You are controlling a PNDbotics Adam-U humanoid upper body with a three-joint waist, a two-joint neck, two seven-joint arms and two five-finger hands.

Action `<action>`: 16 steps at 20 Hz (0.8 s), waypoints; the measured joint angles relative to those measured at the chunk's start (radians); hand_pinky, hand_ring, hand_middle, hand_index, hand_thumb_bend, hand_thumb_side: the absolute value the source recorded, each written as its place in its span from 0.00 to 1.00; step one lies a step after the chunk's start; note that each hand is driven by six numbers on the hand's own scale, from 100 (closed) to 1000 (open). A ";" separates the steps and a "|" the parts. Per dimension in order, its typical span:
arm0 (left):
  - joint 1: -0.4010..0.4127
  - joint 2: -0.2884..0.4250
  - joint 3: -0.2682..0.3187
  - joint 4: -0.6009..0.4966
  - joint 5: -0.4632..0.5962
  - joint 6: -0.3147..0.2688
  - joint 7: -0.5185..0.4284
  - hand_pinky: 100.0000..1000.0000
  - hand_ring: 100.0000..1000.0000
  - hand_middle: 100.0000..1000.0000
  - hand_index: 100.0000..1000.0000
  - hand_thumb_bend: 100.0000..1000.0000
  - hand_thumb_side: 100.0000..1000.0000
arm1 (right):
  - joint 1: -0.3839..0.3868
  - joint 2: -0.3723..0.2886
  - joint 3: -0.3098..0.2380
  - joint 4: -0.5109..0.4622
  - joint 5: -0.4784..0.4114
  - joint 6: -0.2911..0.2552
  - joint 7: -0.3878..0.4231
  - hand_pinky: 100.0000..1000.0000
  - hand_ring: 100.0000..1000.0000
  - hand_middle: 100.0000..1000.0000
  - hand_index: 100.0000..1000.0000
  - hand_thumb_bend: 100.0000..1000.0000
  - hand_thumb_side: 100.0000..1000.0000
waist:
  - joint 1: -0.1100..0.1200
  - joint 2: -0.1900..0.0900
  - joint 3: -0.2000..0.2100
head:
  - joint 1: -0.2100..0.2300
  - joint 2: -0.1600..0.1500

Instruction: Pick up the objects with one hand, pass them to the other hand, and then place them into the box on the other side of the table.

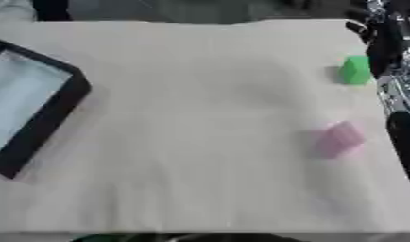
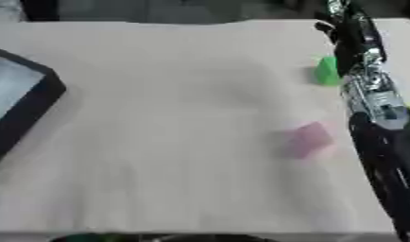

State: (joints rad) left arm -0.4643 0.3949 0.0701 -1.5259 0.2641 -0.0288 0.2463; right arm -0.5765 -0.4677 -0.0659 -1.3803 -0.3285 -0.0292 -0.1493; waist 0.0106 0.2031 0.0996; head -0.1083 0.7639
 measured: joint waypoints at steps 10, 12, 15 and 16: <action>0.015 0.000 0.009 -0.010 0.001 -0.001 0.006 0.81 0.77 0.80 0.88 0.46 0.71 | 0.000 -0.003 0.001 0.000 0.000 0.023 0.018 0.85 0.76 0.76 0.85 0.00 0.64 | 0.000 0.000 0.000 | -0.009 -0.001; 0.016 0.000 0.009 -0.013 0.001 -0.001 0.007 0.81 0.77 0.80 0.88 0.46 0.71 | 0.000 -0.007 0.007 0.000 0.005 0.029 0.030 0.86 0.77 0.76 0.85 0.00 0.62 | 0.000 0.000 0.000 | -0.009 -0.002; 0.019 0.000 0.009 -0.019 0.001 0.000 0.006 0.81 0.77 0.80 0.88 0.46 0.72 | 0.000 -0.044 0.023 -0.002 0.031 0.052 0.088 0.86 0.77 0.77 0.86 0.00 0.61 | 0.000 0.000 0.000 | -0.007 -0.006; 0.021 0.000 0.009 -0.020 0.001 0.000 0.006 0.80 0.77 0.80 0.88 0.45 0.72 | 0.000 -0.067 0.031 -0.006 0.050 0.064 0.125 0.86 0.78 0.77 0.86 0.00 0.60 | 0.000 0.000 0.000 | -0.007 -0.008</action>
State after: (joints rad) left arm -0.4437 0.3952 0.0792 -1.5462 0.2655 -0.0290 0.2523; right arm -0.5768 -0.5347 -0.0352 -1.3860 -0.2786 0.0348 -0.0247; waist 0.0106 0.2031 0.0992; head -0.1150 0.7555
